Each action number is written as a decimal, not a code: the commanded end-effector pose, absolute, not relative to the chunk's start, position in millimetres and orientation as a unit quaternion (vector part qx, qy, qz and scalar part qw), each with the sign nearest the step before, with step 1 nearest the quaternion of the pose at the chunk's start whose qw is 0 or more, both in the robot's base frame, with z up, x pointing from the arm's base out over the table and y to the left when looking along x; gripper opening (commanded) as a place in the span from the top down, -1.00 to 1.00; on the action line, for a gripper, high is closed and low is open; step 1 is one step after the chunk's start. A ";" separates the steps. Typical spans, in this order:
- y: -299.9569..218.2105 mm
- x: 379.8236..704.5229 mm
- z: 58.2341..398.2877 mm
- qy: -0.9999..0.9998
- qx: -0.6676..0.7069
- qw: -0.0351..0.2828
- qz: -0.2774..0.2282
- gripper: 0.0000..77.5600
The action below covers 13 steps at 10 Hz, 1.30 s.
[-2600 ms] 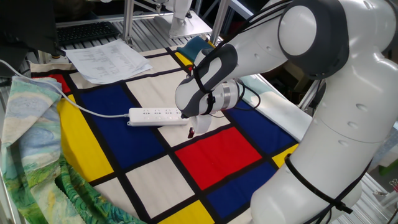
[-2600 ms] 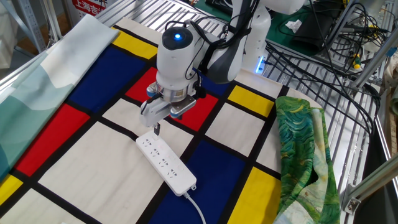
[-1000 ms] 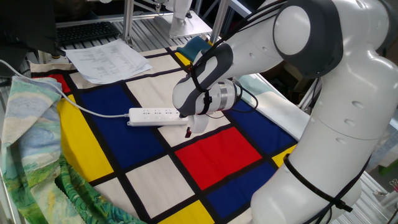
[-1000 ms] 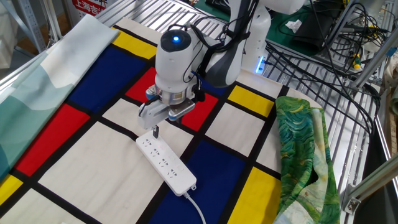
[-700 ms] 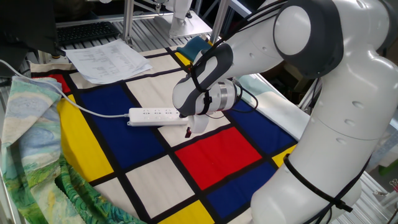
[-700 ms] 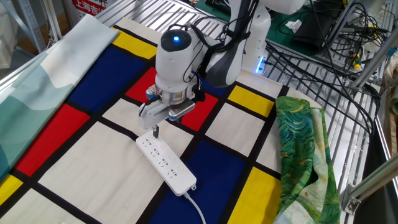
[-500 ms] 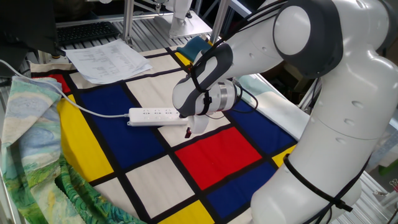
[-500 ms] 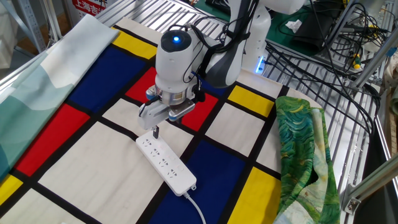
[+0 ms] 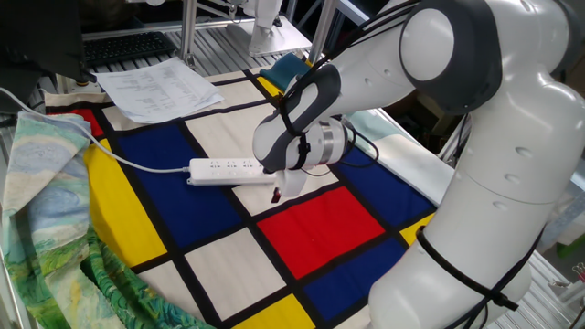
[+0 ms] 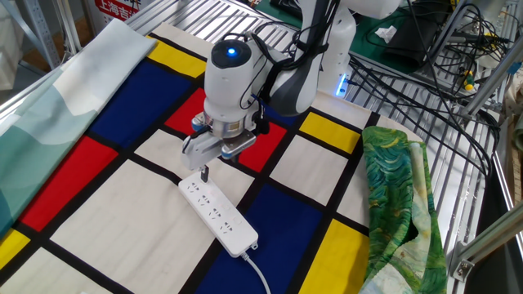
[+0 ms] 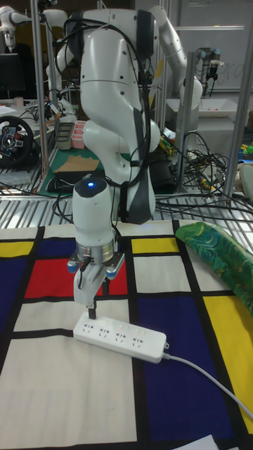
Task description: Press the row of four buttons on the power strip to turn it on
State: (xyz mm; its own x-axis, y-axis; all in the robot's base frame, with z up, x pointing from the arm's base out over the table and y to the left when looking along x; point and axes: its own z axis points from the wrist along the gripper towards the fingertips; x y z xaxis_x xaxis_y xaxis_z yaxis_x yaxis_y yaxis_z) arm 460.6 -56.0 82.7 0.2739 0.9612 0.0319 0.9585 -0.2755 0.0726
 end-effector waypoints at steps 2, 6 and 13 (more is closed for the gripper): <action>-54.6 459.7 75.8 0.601 0.798 0.026 0.037 -1.00; -53.2 458.2 70.1 0.604 0.795 0.030 0.032 -1.00; -48.8 455.5 94.0 0.615 0.788 0.024 0.011 -1.00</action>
State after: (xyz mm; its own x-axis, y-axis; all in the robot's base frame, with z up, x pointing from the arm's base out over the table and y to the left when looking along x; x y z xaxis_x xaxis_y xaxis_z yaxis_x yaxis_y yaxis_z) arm 456.2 -50.4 88.6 0.2505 0.9681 -0.0027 0.9664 -0.2499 0.0605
